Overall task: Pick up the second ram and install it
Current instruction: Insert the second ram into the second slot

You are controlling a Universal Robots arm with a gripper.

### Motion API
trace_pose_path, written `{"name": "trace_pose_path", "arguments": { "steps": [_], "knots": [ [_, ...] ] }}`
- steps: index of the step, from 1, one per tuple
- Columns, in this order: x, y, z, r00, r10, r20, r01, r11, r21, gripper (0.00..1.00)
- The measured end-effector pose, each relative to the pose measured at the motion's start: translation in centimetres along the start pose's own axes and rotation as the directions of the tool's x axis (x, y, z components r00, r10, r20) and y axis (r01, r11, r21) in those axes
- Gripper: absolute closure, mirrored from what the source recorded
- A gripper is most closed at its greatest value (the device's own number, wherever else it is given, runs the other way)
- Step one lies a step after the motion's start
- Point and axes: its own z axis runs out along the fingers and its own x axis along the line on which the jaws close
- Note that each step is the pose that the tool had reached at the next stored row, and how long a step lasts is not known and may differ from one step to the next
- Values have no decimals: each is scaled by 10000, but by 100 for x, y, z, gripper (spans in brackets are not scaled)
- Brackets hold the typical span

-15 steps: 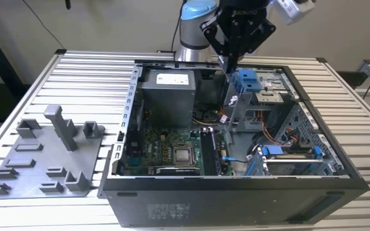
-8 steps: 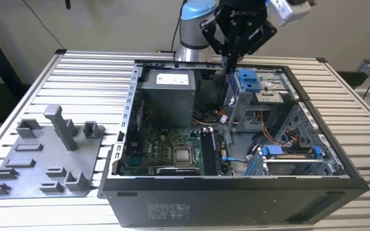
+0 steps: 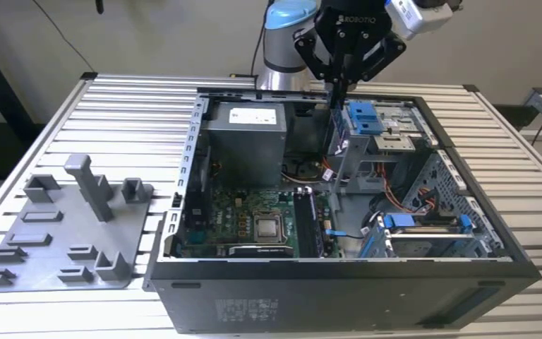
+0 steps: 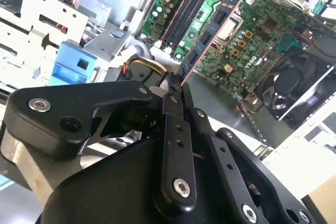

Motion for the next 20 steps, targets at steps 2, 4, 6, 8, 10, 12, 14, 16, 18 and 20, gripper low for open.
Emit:
{"name": "trace_pose_path", "arguments": {
  "steps": [2,4,6,8,10,12,14,16,18,20],
  "knots": [
    [0,1,9,10000,1,-2,-1,10000,4,86],
    [-1,1,28,10000,-5,-31,5,10000,23,86],
    [-6,1,47,10000,-35,-75,35,10000,37,86],
    [-12,1,68,9999,-95,-109,95,9999,42,86],
    [-18,1,91,9998,-180,-123,180,9998,41,86],
    [-21,1,113,9996,-240,-131,241,9997,42,86],
    [-20,-2,132,9996,-246,-137,247,9997,39,86],
    [-20,-4,149,9996,-247,-149,248,9997,42,86],
    [-20,-7,167,9996,-248,-167,248,9997,43,86],
    [-20,-11,185,9995,-248,-182,249,9997,45,86]
  ]
}}
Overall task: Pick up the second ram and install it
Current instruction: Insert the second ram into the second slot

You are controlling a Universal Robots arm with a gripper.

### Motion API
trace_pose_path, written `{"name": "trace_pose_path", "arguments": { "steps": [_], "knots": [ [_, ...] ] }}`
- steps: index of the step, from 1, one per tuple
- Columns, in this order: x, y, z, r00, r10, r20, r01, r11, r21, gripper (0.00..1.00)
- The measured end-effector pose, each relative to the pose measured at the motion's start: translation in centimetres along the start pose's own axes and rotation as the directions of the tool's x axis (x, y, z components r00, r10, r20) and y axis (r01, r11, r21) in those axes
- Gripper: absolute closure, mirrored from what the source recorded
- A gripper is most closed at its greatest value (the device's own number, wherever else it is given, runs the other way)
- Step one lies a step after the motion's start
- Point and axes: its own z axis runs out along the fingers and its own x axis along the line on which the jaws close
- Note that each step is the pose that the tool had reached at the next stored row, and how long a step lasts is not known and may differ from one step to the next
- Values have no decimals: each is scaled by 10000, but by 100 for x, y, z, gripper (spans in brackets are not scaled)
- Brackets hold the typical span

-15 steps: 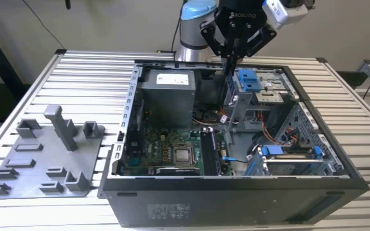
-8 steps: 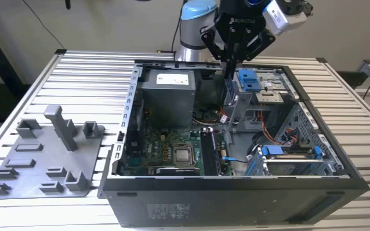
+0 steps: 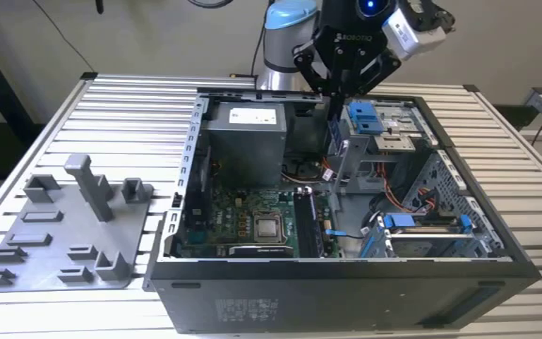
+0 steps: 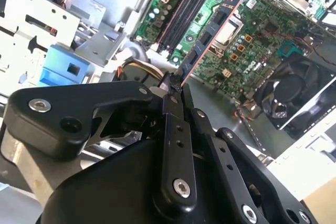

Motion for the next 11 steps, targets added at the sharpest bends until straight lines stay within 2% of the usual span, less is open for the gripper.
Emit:
{"name": "trace_pose_path", "arguments": {
  "steps": [11],
  "knots": [
    [1,-48,133,9999,120,-9,-120,9999,1,86]
  ]
}}
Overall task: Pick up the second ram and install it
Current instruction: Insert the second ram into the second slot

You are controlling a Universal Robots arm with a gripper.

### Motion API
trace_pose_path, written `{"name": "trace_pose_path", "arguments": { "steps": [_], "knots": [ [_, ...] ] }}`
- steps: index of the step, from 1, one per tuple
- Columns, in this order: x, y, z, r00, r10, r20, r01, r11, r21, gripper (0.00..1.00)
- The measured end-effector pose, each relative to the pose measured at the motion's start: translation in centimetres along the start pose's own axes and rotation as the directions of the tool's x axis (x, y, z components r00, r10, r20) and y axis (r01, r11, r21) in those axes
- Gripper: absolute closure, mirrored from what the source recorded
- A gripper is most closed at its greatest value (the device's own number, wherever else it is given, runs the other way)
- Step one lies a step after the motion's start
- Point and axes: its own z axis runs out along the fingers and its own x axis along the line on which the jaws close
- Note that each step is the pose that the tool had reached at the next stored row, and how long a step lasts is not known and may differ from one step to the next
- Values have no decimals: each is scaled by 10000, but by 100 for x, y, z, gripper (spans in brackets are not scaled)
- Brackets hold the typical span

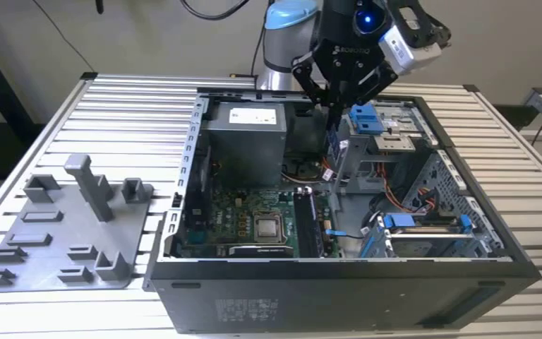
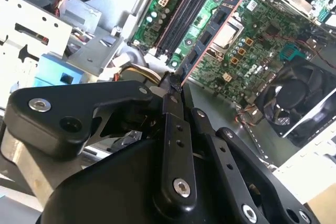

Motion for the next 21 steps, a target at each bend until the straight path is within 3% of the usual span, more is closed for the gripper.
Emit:
{"name": "trace_pose_path", "arguments": {
  "steps": [13,21],
  "knots": [
    [0,-7,119,9999,105,-44,-105,9999,5,86],
    [0,-6,145,9999,109,-44,-109,9999,2,86]
  ]
}}
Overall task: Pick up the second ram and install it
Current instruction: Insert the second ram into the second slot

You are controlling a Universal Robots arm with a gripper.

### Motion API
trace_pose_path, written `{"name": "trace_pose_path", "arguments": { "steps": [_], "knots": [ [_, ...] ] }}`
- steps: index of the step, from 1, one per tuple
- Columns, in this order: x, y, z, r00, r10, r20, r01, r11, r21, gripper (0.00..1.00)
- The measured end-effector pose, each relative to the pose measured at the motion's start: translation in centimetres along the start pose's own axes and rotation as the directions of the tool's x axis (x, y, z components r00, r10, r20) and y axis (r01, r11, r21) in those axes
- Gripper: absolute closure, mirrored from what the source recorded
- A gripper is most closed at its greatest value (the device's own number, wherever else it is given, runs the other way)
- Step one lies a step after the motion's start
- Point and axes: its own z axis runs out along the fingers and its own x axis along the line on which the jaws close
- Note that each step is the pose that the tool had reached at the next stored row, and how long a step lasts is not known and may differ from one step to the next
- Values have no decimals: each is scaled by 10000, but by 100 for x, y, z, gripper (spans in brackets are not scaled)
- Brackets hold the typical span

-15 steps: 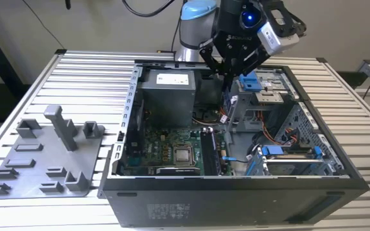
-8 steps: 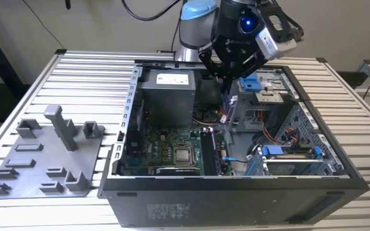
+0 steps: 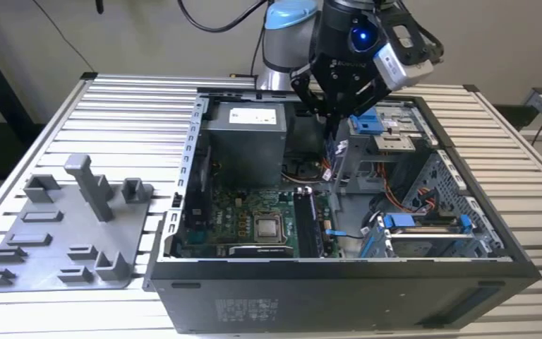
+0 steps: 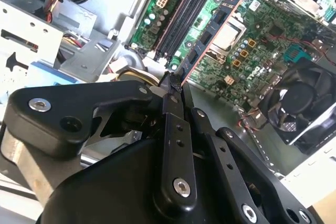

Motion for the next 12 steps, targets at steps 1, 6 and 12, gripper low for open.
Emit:
{"name": "trace_pose_path", "arguments": {
  "steps": [1,6,12],
  "knots": [
    [0,0,5,10000,0,0,0,10000,0,86],
    [0,0,46,10000,1,-1,-1,10000,1,86],
    [-1,1,113,10000,-48,-1,48,10000,2,86]
  ]
}}
